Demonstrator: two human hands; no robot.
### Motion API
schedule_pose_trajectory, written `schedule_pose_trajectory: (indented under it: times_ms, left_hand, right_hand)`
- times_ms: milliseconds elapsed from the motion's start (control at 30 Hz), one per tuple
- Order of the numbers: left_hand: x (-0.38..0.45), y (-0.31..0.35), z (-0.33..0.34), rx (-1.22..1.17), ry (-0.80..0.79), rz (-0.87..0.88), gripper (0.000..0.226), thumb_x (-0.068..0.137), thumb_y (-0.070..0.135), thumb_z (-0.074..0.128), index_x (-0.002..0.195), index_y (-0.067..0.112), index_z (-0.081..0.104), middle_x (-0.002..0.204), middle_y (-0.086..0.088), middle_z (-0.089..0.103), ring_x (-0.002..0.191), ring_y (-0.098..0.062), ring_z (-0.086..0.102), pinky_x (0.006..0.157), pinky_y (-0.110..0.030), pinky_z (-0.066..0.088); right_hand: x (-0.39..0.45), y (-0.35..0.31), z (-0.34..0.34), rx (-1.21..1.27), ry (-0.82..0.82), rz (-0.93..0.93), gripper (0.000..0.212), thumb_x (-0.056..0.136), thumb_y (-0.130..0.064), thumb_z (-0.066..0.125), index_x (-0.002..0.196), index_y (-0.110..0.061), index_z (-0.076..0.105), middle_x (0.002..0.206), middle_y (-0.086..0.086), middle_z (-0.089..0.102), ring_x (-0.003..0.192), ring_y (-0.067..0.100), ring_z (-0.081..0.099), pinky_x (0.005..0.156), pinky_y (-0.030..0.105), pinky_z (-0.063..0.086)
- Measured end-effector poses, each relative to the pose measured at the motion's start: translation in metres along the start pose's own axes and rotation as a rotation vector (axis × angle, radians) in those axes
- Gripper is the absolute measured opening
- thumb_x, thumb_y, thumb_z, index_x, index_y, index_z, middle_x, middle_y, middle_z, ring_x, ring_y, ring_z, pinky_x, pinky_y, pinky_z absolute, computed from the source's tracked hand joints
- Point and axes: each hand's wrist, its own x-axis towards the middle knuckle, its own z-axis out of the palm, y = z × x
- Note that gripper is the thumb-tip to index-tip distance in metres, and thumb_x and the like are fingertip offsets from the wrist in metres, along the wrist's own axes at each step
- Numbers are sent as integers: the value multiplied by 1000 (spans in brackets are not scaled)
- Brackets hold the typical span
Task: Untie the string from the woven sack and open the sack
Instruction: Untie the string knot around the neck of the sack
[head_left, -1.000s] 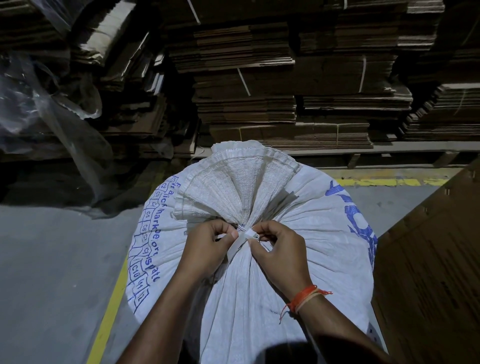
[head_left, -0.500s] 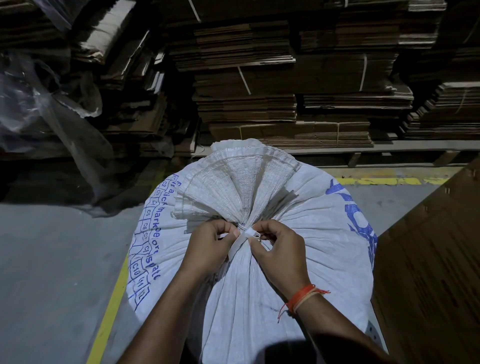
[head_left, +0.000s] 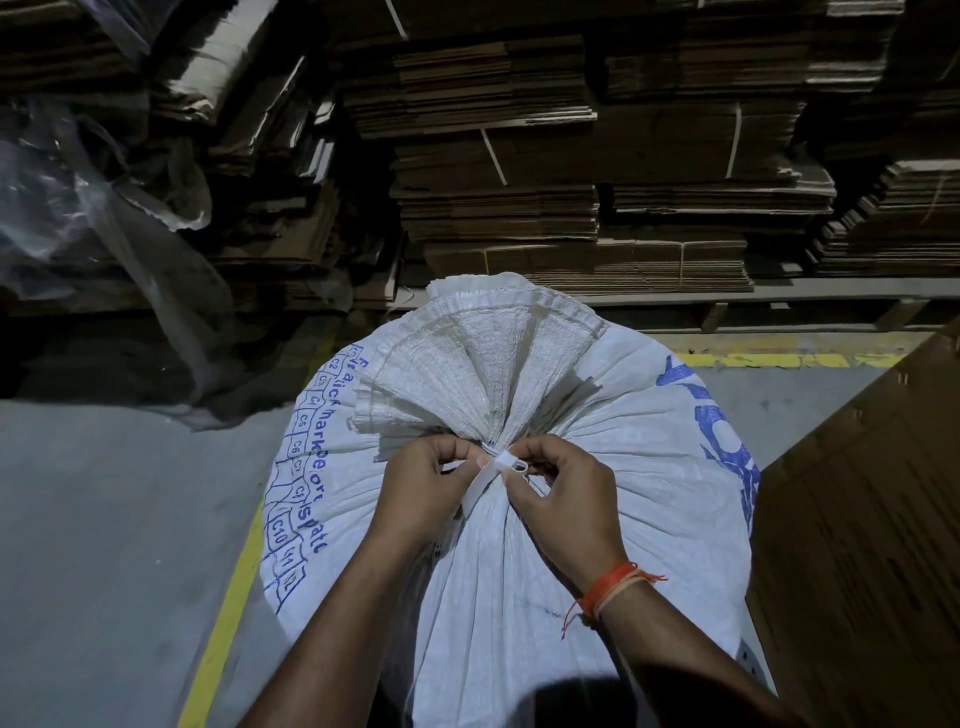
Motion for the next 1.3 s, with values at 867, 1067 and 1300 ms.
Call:
schedule_pose_trajectory:
  times_ms: [867, 1067, 1300]
  left_hand:
    - [3, -5, 3, -9, -9, 7, 14, 93, 19, 77, 80, 21, 80, 63, 13, 74, 51, -4, 59, 54, -24, 46]
    - [2, -6, -1, -53, 38, -24, 9, 93, 17, 76, 85, 17, 80, 74, 5, 78, 58, -5, 65, 56, -25, 50]
    - [3, -7, -2, -30, 28, -13, 12, 94, 14, 73, 82, 15, 76, 67, 6, 73, 54, -8, 61, 54, -25, 47]
  right_hand:
    - [-1, 0, -1, 13, -7, 14, 17, 81, -16, 80, 92, -28, 77, 87, -15, 77, 86, 4, 72, 81, 32, 62]
    - [0, -1, -2, 5, -13, 18, 15, 80, -15, 81, 90, -27, 77, 86, -14, 77, 85, 2, 72, 79, 24, 59]
    - [0, -2, -1, 7, -9, 29, 16, 80, -14, 81, 90, -26, 77, 86, -14, 77, 85, 3, 72, 79, 22, 59]
